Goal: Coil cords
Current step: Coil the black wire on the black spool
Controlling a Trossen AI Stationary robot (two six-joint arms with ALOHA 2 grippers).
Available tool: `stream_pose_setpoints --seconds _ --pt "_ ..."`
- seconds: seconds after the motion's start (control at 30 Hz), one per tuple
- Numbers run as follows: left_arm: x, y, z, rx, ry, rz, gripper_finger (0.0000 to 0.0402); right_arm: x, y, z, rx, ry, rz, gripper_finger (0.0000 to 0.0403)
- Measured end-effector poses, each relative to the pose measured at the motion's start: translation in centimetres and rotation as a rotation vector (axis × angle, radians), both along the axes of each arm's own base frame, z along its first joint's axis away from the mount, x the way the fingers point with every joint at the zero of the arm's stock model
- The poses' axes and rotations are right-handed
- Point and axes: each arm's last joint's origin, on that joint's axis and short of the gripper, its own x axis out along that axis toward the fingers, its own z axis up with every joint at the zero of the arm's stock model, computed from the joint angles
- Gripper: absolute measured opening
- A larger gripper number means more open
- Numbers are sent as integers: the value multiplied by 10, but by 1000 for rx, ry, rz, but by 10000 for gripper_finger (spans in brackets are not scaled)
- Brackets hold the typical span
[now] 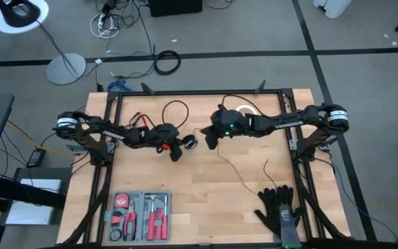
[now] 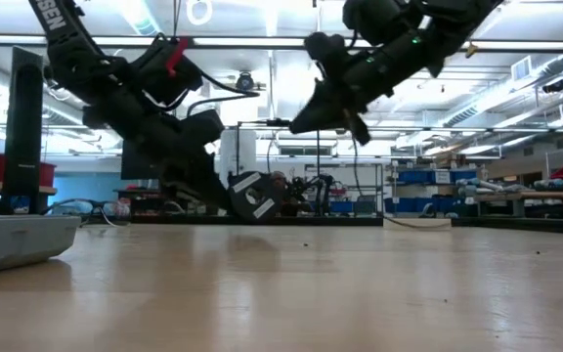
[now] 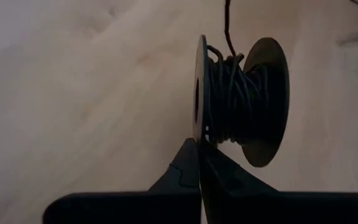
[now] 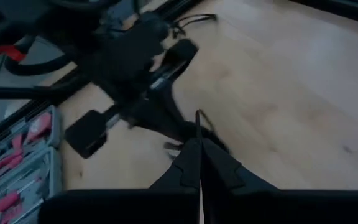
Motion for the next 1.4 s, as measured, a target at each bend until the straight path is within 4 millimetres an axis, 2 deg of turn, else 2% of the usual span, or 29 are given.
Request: stream_pose_setpoints --seconds 0.23,0.43,0.53,0.8,0.9,1.17,1.4 --pt "9 4 11 -3 -54 31 0 38 15 -9 -25 24 130 0" --pt "9 9 12 -21 -77 73 0 58 31 -21 -43 48 225 0" --pt "10 11 14 -23 -98 79 0 58 36 -28 -35 85 234 0" --pt "15 11 22 -49 -200 20 0 48 34 -59 -23 329 152 1" --pt "15 10 22 -67 -200 2 0 47 34 -62 -22 363 149 2" --pt "1 1 5 -146 -142 -52 0 42 41 -67 -14 400 160 4" --pt "-10 -8 -8 -181 -98 -58 0 27 52 -91 35 425 151 28"
